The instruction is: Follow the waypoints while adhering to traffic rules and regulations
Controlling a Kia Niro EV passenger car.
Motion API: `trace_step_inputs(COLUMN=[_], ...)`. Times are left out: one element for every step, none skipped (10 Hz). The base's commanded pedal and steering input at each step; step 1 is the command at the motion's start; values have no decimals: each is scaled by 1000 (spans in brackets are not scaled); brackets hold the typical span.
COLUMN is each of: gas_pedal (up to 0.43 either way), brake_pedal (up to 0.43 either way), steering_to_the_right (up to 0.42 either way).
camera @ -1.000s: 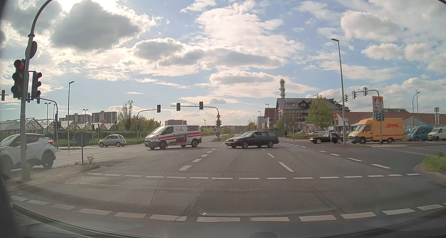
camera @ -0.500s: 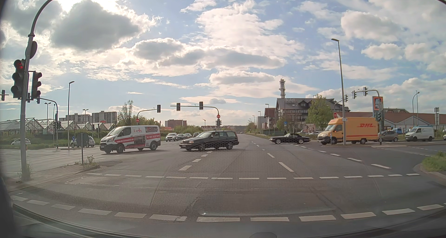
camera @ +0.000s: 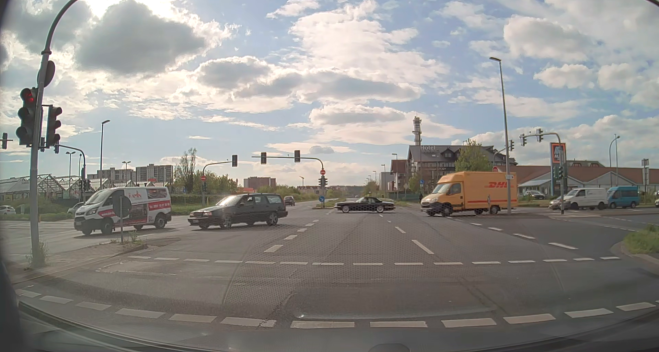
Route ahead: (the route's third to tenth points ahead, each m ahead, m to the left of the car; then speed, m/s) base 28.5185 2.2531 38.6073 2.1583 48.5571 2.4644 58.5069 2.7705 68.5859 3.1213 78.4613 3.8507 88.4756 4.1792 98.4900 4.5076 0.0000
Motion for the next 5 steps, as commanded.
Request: trace_step_inputs(gas_pedal=[0, 0, 0, 0, 0], brake_pedal=[274, 268, 268, 268, 274], steering_to_the_right=[-4, -4, -4, -4, -4])
